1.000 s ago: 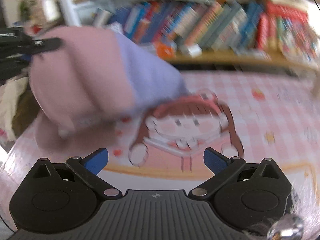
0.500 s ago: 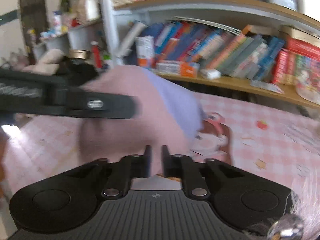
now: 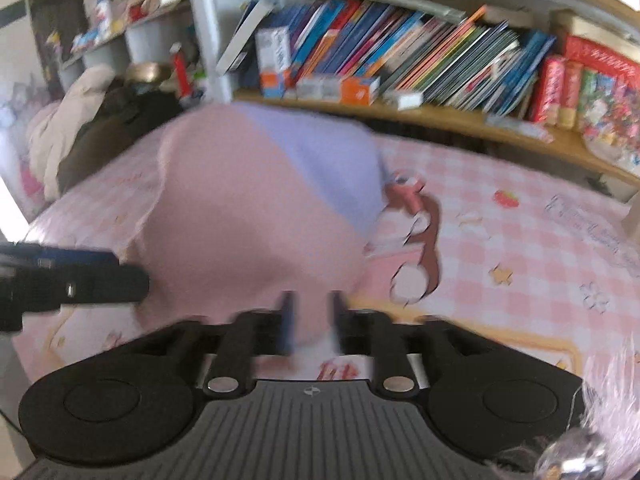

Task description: Fold clothes

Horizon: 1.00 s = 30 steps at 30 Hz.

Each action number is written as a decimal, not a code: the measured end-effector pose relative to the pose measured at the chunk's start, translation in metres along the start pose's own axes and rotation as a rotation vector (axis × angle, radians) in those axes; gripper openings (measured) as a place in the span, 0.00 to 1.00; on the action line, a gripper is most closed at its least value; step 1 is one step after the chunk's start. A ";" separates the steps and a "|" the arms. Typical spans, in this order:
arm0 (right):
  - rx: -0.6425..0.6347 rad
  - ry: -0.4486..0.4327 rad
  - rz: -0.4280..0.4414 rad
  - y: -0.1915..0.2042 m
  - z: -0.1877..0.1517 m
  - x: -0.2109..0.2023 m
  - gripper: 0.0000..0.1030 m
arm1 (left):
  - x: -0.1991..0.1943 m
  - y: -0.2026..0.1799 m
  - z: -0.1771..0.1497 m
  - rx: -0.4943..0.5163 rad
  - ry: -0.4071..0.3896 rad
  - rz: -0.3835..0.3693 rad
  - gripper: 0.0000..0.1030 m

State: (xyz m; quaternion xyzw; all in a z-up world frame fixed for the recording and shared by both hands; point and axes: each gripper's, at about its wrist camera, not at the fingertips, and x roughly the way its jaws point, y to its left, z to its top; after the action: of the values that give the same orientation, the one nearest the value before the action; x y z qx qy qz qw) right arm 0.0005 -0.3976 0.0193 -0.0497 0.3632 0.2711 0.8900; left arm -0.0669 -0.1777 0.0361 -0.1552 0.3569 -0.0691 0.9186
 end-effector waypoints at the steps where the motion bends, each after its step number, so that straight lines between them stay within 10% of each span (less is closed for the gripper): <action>1: -0.012 0.015 0.009 0.004 -0.004 0.002 0.51 | -0.001 0.003 -0.003 -0.009 0.004 0.016 0.64; 12: -0.199 0.075 0.091 0.041 -0.016 0.009 0.64 | 0.003 0.052 -0.020 -0.132 0.047 0.234 0.67; 27: -0.219 0.102 0.017 0.054 -0.008 0.008 0.70 | 0.060 0.117 0.006 -0.386 0.129 0.185 0.63; 30: -0.231 0.155 0.028 0.065 -0.010 0.017 0.72 | 0.068 0.120 0.013 -0.364 0.140 0.174 0.34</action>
State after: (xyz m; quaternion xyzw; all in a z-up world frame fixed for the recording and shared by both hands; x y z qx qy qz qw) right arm -0.0291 -0.3376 0.0075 -0.1674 0.3979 0.3187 0.8439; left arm -0.0066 -0.0779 -0.0384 -0.2819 0.4385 0.0653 0.8508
